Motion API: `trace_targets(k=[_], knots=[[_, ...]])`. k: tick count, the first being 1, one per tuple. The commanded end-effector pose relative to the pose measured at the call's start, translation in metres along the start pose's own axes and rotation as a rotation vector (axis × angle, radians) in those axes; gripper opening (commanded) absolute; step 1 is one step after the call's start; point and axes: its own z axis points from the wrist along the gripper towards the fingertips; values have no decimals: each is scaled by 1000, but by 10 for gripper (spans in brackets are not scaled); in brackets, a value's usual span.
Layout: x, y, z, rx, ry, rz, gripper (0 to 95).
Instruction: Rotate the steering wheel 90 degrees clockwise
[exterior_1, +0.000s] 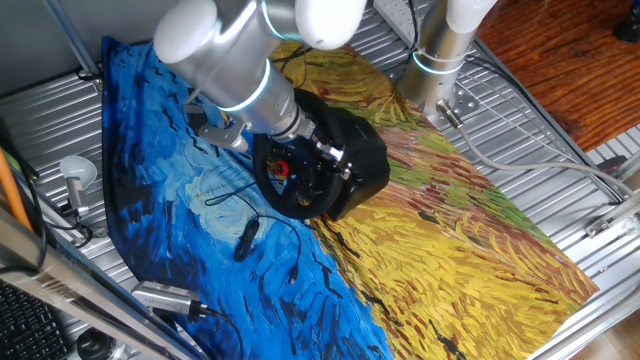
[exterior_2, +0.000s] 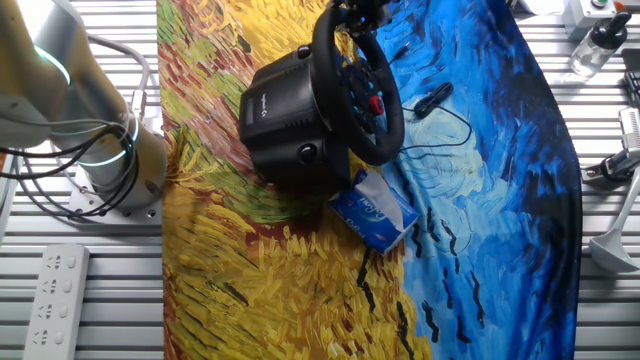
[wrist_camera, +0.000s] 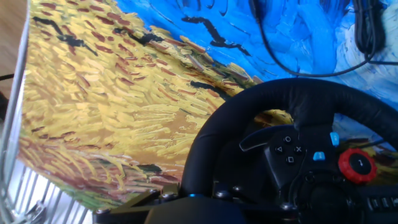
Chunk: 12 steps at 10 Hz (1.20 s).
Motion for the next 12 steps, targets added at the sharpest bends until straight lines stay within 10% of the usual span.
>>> trace_targets(k=[1, 12], knots=[[-2, -1, 1, -12, -3, 13, 0], [-24, -4, 10, 89, -45, 150, 0]])
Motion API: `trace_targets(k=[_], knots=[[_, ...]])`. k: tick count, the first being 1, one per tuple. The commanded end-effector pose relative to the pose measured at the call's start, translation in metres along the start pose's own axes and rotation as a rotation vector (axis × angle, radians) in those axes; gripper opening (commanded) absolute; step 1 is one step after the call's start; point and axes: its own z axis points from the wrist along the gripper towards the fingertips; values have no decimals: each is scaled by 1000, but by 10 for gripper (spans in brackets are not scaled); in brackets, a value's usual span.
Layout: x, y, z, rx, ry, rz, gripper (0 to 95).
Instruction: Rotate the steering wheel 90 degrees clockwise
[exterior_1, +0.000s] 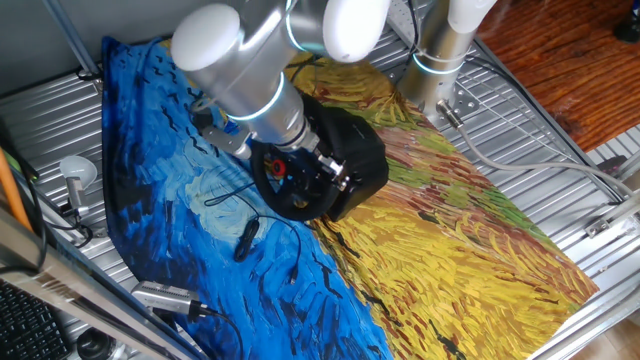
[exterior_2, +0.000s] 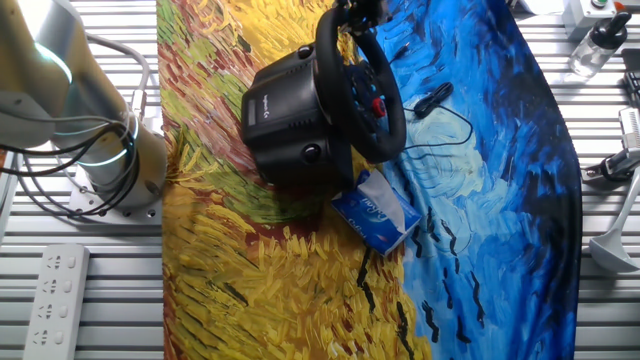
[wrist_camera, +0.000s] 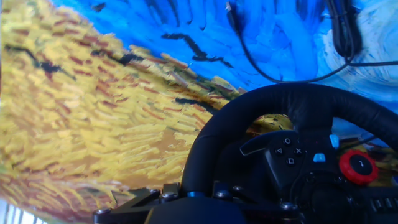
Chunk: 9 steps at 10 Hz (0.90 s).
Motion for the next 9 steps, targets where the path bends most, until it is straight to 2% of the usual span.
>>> trace_targets(k=[1, 2, 5, 7, 9], knots=[[-4, -2, 4, 56, -18, 23, 0], [-5, -4, 8, 72, -33, 50, 0], [-11, -4, 12, 75, -67, 143, 0], [-19, -4, 16, 87, -92, 169, 0], [-22, -6, 22, 125, -105, 175, 0]])
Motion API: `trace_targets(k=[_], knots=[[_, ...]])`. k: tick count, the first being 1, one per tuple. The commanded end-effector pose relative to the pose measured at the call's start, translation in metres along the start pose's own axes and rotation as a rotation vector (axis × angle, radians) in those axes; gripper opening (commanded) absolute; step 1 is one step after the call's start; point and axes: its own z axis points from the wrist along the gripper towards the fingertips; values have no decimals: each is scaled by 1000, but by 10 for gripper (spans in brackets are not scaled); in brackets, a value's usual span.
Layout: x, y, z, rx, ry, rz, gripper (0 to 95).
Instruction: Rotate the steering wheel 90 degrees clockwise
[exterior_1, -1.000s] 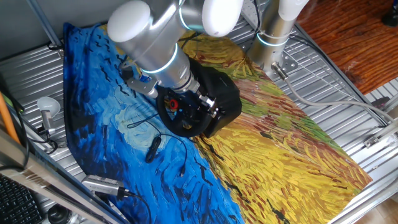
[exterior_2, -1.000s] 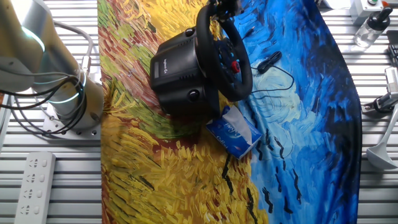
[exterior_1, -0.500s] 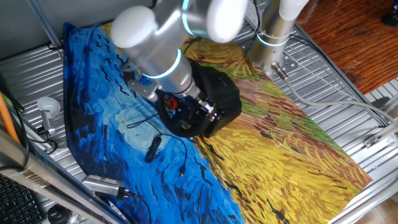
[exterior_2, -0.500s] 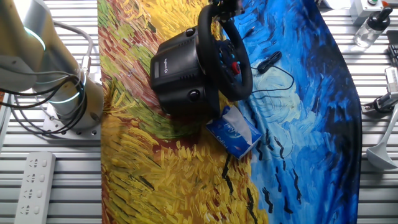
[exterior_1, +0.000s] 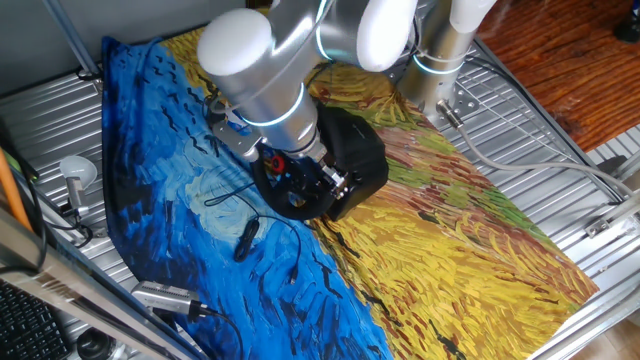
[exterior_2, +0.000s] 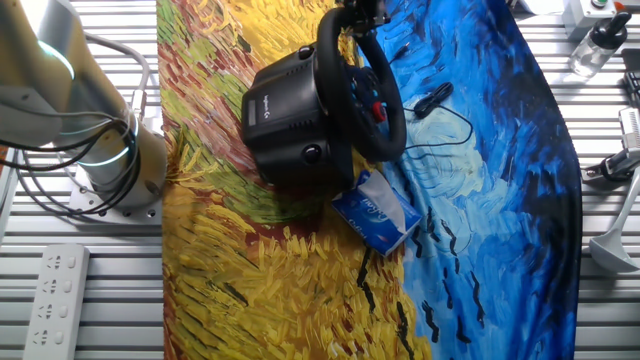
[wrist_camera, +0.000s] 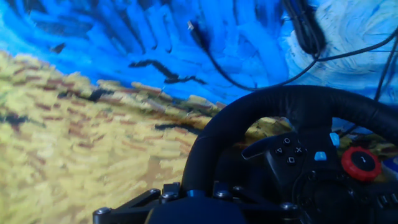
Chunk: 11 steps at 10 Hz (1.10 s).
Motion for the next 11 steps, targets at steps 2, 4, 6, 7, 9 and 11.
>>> trace_targets(k=[2, 4, 6, 7, 9, 11], knots=[[-3, -2, 8, 58, -27, 34, 0], [-7, -2, 14, 81, -55, 85, 0], [-8, -4, 20, 105, -68, 98, 0], [-10, -3, 21, 115, -70, 112, 0], [-14, -1, 24, 139, -85, 133, 0], [-15, -4, 32, 165, -94, 125, 0]])
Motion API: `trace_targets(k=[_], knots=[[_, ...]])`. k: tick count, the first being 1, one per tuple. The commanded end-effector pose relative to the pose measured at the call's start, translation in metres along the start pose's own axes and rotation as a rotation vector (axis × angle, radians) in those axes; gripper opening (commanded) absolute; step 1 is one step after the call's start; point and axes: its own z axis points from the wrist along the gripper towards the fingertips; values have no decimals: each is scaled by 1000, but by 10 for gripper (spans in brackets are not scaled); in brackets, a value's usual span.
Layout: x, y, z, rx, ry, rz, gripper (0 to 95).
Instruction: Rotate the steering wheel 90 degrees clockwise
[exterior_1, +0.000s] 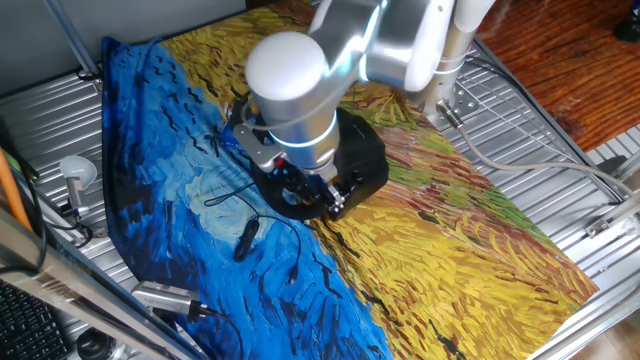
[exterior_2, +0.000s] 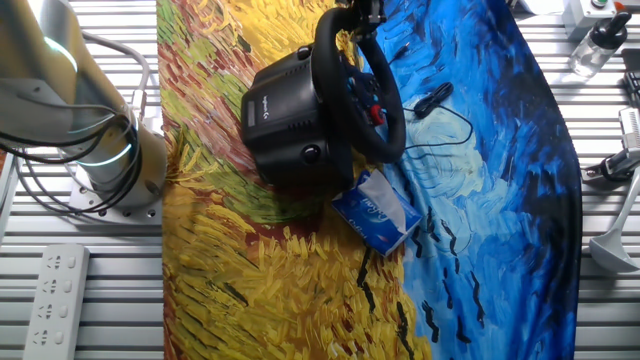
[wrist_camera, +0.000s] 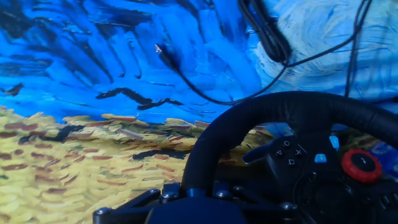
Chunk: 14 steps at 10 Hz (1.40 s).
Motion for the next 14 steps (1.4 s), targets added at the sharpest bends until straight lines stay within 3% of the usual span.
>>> trace_targets(k=[1, 2, 5, 7, 8, 11, 12, 13, 14], knots=[[-1, 0, 12, 38, 1, -6, 0], [-2, 0, 11, 56, 7, -1, 0], [-2, 0, 14, 46, -7, -1, 0], [-2, 0, 14, 61, 5, -2, 0], [-2, 0, 14, 49, 0, 1, 190], [-2, 0, 16, 50, -11, 4, 190], [-2, 0, 16, 60, -9, 4, 380], [-2, 0, 16, 61, -12, 2, 380], [-3, -1, 17, 53, -31, 0, 570]])
